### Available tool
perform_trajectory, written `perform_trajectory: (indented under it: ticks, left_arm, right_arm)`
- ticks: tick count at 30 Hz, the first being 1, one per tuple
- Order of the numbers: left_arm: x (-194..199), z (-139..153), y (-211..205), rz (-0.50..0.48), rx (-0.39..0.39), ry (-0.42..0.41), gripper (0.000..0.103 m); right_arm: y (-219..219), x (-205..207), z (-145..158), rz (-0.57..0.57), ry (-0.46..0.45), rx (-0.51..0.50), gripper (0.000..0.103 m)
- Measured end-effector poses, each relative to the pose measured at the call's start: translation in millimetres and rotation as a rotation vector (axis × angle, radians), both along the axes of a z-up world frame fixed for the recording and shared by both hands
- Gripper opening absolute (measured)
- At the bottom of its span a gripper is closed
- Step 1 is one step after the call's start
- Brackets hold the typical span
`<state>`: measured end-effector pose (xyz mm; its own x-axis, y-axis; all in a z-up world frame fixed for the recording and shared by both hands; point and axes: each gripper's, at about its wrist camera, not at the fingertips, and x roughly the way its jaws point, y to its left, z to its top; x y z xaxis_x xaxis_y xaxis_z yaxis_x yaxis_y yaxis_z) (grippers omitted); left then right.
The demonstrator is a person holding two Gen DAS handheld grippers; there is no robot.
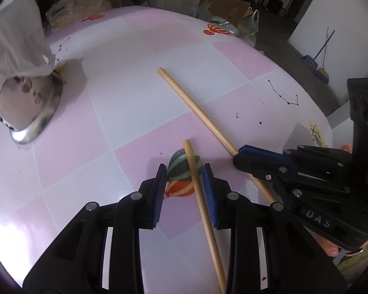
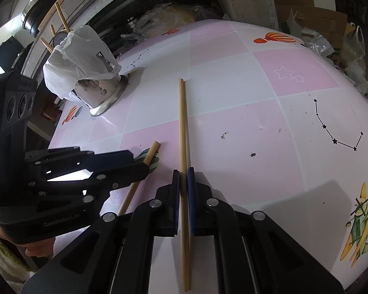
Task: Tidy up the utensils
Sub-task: 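Close the left tool on the last wooden chopstick while the right tool holds its chopstick, then carry both held chopsticks up toward the bagged holder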
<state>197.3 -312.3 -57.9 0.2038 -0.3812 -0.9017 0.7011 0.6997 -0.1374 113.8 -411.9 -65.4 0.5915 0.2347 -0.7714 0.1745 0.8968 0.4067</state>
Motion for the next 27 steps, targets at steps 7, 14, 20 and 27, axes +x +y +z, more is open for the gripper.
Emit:
perform_trajectory:
  ticks: [7, 14, 20, 27]
  left_arm:
    - [-8.4, -1.2, -15.7, -0.042, 0.1, -0.092, 0.026]
    - [-10.3, 0.6, -15.7, -0.038, 0.131, -0.092, 0.017]
    - [-10.3, 0.6, -12.1, -0.016, 0.121, -0.086, 0.009]
    - [-6.8, 2.7, 0.5, 0.023, 0.056, -0.051, 0.005]
  right_arm:
    - [0.0, -0.5, 0.5, -0.001, 0.0, 0.002, 0.006]
    - [-0.2, -0.7, 0.7, -0.001, 0.001, 0.001, 0.006]
    - [0.4, -0.3, 0.9, -0.002, 0.003, -0.002, 0.006]
    - [0.6, -0.1, 0.8, -0.001, 0.003, -0.002, 0.006]
